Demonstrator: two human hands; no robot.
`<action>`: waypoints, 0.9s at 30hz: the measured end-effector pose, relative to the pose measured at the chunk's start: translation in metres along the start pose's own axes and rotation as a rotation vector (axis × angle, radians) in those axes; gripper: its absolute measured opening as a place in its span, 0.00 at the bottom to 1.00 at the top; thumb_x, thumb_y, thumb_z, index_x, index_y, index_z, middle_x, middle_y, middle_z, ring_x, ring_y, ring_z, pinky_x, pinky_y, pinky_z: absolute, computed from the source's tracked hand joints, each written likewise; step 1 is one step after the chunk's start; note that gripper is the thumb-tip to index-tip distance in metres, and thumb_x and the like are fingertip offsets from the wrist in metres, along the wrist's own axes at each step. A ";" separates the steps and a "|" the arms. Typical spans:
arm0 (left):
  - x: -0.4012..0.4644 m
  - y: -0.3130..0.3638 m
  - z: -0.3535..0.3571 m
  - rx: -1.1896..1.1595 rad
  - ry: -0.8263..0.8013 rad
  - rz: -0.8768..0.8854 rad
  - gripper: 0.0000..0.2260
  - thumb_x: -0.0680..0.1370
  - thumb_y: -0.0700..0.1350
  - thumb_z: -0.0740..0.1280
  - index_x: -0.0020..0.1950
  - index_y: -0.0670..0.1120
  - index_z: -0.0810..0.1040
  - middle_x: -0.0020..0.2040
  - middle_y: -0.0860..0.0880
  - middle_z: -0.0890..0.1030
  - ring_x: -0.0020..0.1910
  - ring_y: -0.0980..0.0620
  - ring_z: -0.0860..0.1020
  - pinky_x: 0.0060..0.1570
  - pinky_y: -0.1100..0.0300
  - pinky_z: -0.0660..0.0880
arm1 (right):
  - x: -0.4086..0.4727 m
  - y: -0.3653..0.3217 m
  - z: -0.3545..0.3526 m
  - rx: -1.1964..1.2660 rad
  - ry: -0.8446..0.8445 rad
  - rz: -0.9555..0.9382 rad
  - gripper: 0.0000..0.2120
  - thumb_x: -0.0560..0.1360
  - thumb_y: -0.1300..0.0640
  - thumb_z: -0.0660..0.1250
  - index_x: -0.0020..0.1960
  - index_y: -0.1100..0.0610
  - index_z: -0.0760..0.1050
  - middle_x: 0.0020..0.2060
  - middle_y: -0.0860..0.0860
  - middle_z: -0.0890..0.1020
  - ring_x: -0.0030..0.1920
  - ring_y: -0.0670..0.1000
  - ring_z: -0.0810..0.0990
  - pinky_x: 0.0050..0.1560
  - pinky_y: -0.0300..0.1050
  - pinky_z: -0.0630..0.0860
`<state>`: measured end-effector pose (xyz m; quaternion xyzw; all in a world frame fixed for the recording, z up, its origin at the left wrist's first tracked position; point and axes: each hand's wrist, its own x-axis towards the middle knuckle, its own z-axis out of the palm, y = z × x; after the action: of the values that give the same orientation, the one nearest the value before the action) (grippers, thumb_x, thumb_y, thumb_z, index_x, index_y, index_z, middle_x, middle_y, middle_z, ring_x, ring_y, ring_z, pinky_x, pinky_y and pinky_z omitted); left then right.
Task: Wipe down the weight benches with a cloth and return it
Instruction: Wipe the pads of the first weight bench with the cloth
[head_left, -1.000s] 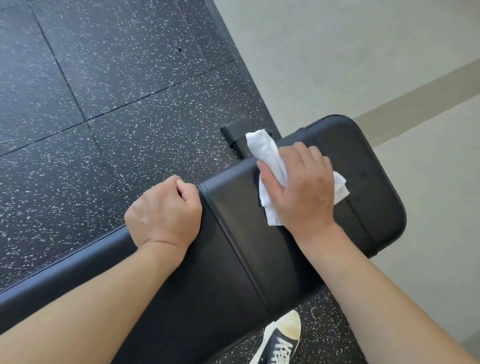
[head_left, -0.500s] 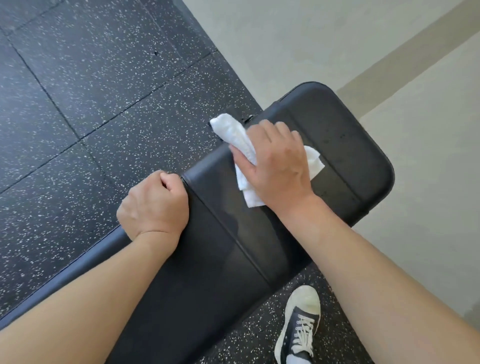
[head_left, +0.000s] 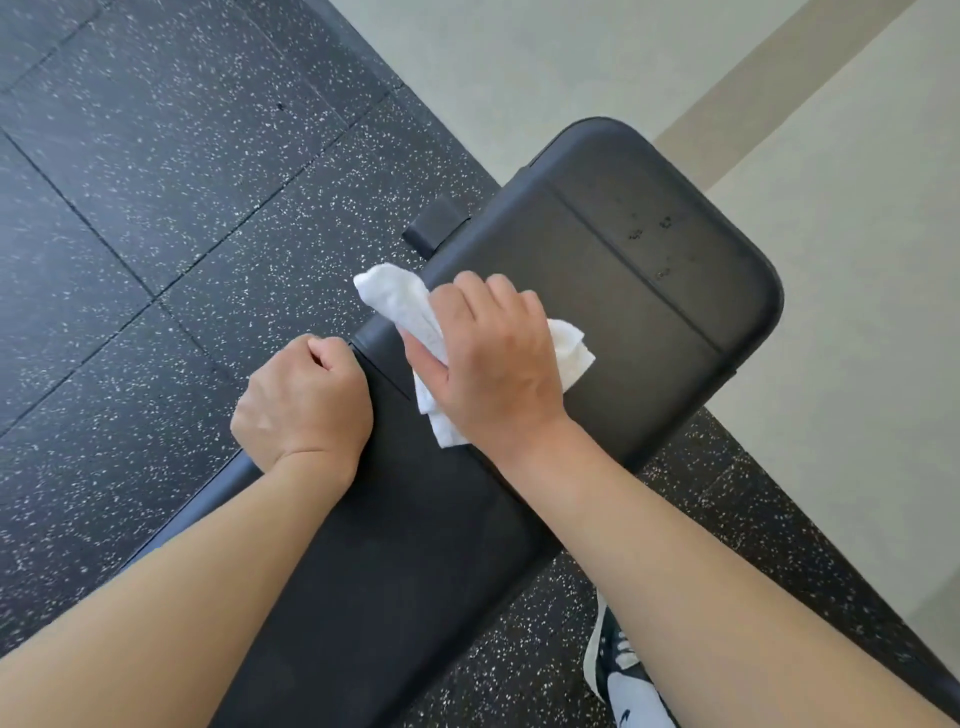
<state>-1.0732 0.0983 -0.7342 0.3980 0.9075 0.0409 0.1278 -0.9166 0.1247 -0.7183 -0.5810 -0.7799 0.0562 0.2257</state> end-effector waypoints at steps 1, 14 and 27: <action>0.000 -0.001 0.000 0.005 0.000 -0.003 0.17 0.78 0.49 0.50 0.33 0.44 0.70 0.30 0.47 0.70 0.29 0.48 0.64 0.32 0.53 0.56 | 0.008 0.002 0.001 0.009 0.010 -0.002 0.13 0.78 0.49 0.70 0.42 0.58 0.76 0.36 0.53 0.76 0.37 0.58 0.73 0.38 0.53 0.65; -0.002 0.003 -0.005 0.025 -0.018 0.008 0.19 0.79 0.51 0.49 0.34 0.45 0.70 0.30 0.46 0.67 0.35 0.40 0.69 0.41 0.48 0.64 | -0.087 0.070 -0.050 -0.064 -0.018 0.178 0.13 0.77 0.49 0.70 0.43 0.58 0.75 0.40 0.53 0.76 0.39 0.57 0.70 0.39 0.55 0.68; -0.006 0.009 -0.010 0.054 -0.033 -0.016 0.18 0.78 0.51 0.49 0.36 0.45 0.70 0.31 0.46 0.63 0.40 0.38 0.68 0.44 0.48 0.64 | -0.024 0.102 -0.044 -0.114 0.089 0.258 0.15 0.79 0.47 0.69 0.43 0.57 0.74 0.39 0.53 0.76 0.40 0.59 0.73 0.39 0.53 0.66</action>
<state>-1.0656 0.1009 -0.7215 0.3946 0.9092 0.0088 0.1325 -0.8029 0.1268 -0.7217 -0.6904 -0.6898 0.0142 0.2176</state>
